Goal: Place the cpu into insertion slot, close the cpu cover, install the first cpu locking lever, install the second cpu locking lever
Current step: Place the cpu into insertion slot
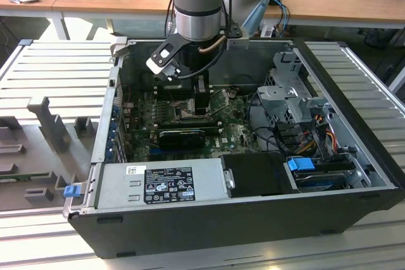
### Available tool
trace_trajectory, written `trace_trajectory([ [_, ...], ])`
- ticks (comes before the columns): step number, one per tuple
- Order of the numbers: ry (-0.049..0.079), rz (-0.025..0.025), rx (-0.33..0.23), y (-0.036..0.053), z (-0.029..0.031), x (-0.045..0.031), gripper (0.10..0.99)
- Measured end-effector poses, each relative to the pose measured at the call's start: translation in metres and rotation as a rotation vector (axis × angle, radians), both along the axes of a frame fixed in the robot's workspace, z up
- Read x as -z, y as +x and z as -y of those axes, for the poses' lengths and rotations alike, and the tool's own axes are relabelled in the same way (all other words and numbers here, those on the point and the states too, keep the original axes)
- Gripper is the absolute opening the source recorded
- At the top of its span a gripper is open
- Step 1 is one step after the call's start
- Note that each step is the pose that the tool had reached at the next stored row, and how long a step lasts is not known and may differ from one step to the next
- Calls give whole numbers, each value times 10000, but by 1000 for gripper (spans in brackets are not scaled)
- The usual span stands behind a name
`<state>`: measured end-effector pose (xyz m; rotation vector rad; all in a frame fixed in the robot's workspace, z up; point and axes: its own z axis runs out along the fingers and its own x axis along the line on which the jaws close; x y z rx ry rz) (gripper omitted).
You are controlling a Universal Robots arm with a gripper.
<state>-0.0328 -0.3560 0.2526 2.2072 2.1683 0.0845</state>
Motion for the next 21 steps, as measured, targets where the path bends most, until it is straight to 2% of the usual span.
trace_trajectory([
  [9, 0, -3, 1, 0, -31, 110, 529],
  [19, 22, -5, -1, -1, -204, 185, 529],
  [20, 43, -3, -29, -2, -218, 203, 529],
  [21, 127, -5, -160, -26, -221, 225, 529],
])
